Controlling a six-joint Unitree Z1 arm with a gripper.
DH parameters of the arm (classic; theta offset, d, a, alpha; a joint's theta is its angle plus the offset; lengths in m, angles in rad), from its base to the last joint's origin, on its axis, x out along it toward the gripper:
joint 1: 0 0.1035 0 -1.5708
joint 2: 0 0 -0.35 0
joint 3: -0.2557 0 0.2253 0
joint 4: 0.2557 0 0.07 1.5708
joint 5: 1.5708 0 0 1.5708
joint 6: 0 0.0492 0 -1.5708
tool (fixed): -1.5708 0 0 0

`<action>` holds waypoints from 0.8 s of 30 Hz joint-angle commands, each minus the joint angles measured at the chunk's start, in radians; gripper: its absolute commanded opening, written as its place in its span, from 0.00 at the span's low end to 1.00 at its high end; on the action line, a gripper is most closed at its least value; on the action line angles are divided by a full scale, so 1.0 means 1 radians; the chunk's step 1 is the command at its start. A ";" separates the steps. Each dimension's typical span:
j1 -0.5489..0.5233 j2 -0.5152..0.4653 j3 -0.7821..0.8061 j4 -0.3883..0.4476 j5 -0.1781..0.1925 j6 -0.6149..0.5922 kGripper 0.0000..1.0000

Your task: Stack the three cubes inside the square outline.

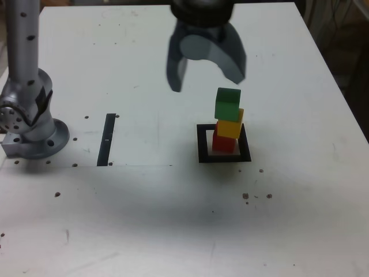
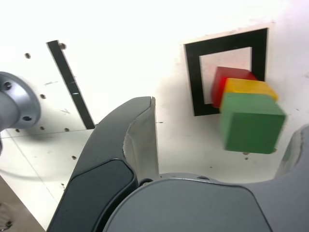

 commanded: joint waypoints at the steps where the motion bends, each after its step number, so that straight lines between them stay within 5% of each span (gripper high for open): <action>1: 0.002 -0.031 0.030 0.000 0.005 -0.010 1.00; 11: 0.002 -0.138 0.225 -0.033 0.012 -0.054 1.00; 24: 0.013 -0.241 0.517 -0.196 -0.028 -0.083 1.00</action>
